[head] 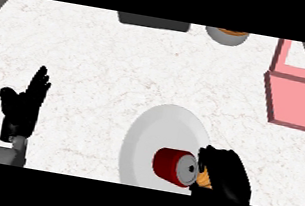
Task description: Pick the croissant from the plate and place it in the cardboard box
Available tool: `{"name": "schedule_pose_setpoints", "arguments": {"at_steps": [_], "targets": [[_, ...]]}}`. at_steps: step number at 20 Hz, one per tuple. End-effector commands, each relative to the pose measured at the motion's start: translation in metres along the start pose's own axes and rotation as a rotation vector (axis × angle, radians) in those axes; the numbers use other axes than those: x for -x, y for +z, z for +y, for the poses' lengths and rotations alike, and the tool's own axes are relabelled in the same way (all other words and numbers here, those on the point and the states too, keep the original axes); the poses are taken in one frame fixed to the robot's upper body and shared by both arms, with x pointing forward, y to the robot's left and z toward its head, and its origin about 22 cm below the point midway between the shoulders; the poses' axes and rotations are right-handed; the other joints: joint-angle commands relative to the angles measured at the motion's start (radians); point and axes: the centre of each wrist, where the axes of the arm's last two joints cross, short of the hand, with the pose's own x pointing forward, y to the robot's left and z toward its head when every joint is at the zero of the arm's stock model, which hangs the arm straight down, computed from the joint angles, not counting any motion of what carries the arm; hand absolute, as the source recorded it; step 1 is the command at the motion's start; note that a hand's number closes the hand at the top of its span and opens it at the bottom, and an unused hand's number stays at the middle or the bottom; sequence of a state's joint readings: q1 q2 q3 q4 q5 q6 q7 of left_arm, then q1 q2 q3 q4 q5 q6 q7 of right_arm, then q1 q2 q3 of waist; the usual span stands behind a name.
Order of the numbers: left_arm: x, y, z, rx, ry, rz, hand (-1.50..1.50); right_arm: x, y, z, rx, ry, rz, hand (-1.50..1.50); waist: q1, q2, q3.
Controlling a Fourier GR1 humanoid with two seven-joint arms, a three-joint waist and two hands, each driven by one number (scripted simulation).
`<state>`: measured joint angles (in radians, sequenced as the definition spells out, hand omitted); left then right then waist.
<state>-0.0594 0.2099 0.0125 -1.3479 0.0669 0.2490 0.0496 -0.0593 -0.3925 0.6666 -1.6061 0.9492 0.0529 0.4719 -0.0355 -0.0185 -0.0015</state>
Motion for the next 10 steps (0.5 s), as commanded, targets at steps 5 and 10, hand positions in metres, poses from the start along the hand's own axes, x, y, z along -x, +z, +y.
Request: {"name": "schedule_pose_setpoints", "arguments": {"at_steps": [5, 10], "targets": [[0.003, 0.001, 0.003, -0.022, 0.01, 0.008, 0.0, 0.089, 0.082, -0.049, 0.054, 0.095, -0.341, 1.5, -0.035, 0.007, 0.002], [0.012, 0.009, 0.006, -0.039, 0.006, 0.016, 0.0, 0.105, 0.11, -0.106, 0.237, -0.007, -0.403, 1.5, -0.039, 0.005, 0.001]]}}
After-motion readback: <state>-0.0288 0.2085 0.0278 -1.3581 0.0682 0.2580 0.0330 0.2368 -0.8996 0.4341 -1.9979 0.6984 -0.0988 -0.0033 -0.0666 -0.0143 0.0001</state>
